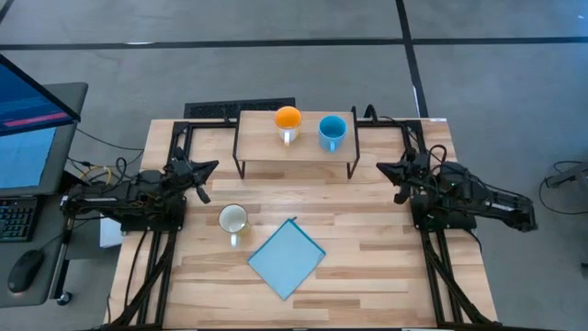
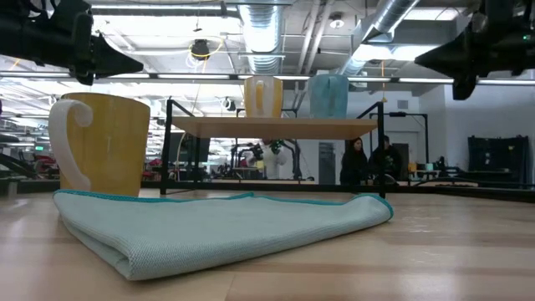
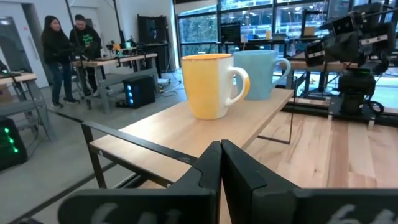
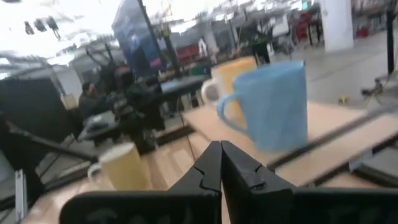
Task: Stack small to large cups/mugs on shelf
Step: Put the light yellow mug on the shelf
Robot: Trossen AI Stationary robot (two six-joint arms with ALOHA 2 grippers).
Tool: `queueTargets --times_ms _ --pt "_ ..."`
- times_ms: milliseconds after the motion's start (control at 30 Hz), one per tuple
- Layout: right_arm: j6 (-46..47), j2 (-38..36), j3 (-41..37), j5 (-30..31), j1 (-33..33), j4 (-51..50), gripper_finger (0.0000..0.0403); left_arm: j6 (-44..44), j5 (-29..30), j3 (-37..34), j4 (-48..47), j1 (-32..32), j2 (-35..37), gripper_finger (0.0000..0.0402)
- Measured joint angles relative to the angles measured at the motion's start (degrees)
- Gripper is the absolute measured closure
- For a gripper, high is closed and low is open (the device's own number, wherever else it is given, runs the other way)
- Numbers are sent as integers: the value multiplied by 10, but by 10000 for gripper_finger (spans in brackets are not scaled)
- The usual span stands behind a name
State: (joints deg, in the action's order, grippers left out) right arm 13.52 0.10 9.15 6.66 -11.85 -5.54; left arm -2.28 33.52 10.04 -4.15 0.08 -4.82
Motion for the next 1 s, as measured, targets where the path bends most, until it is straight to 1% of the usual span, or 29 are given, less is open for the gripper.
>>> queueTargets --times_ms 67,300,567,733,1000 --pt "1 0 0 0 4 -17 376 0 0 0 0 0 0 401" --pt "1 0 0 1 6 -28 378 1 2 0 -5 0 0 401" --pt "1 0 0 8 5 -71 377 35 1 0 -15 0 0 401" --pt "15 0 1 9 5 -91 378 38 1 0 -18 0 0 401" --pt "12 0 -3 15 5 -87 377 37 1 0 -18 0 0 401"
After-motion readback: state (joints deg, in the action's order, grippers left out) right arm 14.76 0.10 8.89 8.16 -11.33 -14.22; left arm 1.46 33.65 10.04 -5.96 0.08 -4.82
